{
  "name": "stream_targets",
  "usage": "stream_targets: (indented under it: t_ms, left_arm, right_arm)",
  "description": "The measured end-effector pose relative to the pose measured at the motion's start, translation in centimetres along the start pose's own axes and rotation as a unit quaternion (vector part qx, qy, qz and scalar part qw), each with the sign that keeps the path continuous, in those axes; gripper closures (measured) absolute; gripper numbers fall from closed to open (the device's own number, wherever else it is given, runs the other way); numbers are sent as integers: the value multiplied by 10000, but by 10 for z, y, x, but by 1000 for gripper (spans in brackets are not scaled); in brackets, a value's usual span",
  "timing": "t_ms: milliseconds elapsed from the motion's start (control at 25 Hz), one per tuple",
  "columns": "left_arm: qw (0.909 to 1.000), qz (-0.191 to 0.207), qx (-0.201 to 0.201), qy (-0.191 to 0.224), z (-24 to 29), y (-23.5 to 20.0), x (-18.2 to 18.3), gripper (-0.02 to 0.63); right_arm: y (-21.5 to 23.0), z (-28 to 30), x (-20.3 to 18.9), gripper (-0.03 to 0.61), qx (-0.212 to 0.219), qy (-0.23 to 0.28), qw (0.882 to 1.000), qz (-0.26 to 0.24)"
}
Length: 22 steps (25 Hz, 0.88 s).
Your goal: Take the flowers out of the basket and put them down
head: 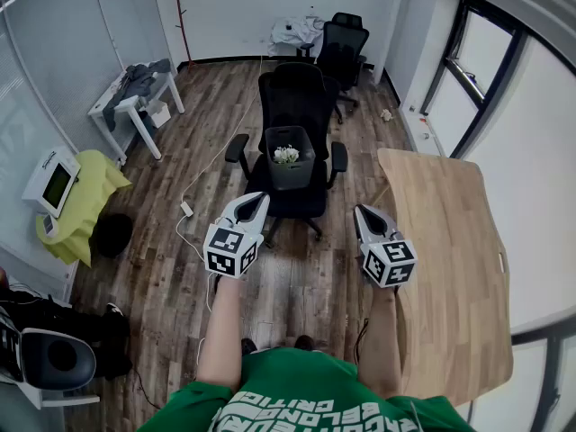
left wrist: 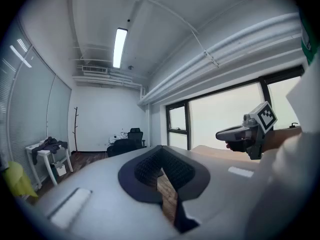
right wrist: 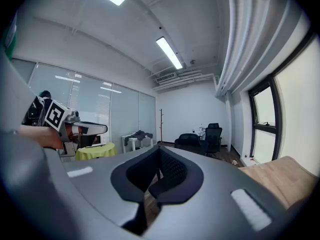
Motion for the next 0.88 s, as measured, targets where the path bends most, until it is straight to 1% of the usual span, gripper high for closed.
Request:
stream_targets:
  t_ms: [240,320,480,680,880]
  left_arm:
    - [9996,-150,-174,-173,25,34,-14,600]
    - [9993,-180,-237,-221,30,41,-19,600]
    - [9990,-210,-205,-343,25,47,-31,600]
    - [9985,-365,-107,-390,23,54,-47,600]
    - [9977,-525,-25,-417,16,43,-58,598]
  right_arm:
    - [24,-12,-21,574,53,-211,9997,94]
    - [25,-12,-29,574,80,-282,9995,144]
    - [8,-6,-44,574,332,-427,9985,10]
    - [-4,-2,-58,572,582,-585,9965,-135]
    - [-19,11,-70,572,768,-716,9944,-134]
Point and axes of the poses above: the fingertips, and each gripper's own axes: z forward along the fingers, y to its right, x out of its top, the point moved 1 cm from there along -z, backward along the fingers, and after that the axes turned 12 degrees about -x, right-handed, at the moved point
